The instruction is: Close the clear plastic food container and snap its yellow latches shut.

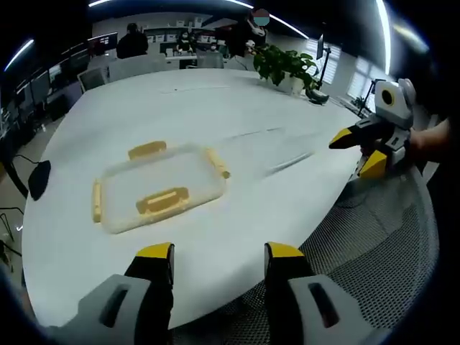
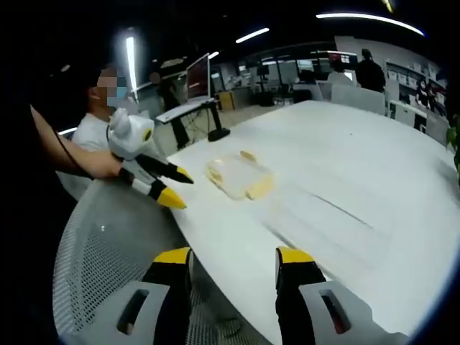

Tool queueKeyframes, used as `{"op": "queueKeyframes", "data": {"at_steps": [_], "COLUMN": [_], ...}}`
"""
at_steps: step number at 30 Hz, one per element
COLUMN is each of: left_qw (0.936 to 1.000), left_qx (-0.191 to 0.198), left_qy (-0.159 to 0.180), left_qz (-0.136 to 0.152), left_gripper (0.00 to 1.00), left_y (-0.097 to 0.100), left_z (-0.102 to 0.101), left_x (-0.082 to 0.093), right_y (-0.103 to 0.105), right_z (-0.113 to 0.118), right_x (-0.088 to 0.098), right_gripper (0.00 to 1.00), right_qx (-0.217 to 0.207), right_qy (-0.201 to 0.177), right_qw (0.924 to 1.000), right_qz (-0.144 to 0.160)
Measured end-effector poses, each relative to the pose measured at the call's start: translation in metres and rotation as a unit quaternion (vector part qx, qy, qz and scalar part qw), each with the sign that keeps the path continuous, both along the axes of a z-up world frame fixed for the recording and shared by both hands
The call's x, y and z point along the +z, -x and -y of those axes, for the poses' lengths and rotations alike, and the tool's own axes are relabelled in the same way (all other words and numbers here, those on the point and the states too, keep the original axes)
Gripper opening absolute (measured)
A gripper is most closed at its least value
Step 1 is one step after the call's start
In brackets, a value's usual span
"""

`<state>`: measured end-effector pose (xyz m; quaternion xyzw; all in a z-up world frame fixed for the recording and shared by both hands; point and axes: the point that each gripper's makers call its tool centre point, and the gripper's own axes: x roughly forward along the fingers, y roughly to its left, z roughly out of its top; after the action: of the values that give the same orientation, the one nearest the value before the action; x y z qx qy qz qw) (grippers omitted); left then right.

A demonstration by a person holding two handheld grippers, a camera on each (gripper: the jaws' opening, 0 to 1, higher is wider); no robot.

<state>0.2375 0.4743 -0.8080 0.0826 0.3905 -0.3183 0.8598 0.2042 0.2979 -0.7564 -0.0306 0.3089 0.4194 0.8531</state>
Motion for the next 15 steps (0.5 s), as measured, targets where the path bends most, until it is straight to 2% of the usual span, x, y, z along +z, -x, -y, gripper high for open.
{"op": "queueKeyframes", "data": {"at_steps": [15], "left_qw": [1.0], "left_qx": [-0.006], "left_qy": [-0.001], "left_qz": [-0.006], "left_gripper": [0.5], "left_y": [0.0026], "left_z": [0.003], "left_x": [-0.0011], "right_y": [0.0006], "right_z": [0.001], "right_x": [0.0007], "right_gripper": [0.45], "right_qx": [0.002], "right_qy": [0.0], "right_qw": [1.0], "right_qz": [0.003]}}
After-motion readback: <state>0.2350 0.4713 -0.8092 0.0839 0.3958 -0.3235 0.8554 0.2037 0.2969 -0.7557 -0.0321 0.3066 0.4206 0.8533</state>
